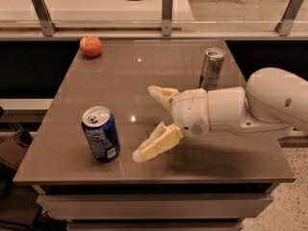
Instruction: Move pepsi can near apple
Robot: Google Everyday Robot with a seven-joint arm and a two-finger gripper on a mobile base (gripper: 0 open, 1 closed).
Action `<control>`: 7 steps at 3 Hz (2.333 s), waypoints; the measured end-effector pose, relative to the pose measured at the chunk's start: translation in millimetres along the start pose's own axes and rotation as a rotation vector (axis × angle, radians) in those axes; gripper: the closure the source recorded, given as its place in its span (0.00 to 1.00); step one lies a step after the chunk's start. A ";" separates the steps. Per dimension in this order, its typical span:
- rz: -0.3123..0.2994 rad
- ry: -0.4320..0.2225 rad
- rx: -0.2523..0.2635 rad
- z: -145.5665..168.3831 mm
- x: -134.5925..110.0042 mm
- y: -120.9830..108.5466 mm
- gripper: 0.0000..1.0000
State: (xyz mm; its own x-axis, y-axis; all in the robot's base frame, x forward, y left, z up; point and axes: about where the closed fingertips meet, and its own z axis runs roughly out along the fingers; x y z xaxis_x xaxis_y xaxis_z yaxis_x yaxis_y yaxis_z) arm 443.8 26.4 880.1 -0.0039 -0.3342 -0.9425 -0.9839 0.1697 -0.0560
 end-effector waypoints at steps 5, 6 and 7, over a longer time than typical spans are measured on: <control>-0.038 -0.186 -0.029 42.2 -15.5 20.9 0.00; -0.034 -0.173 -0.031 55.0 -18.9 27.1 0.00; -0.014 -0.111 -0.028 72.0 -17.6 33.6 0.00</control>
Offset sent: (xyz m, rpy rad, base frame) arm -0.0068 0.0262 -0.0194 0.2258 -0.0427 0.0242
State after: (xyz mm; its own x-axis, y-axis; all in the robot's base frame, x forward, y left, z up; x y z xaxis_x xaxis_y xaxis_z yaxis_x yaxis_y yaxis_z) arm 423.7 104.6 871.1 0.0281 -0.2309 -0.9726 -0.9883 0.1396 -0.0617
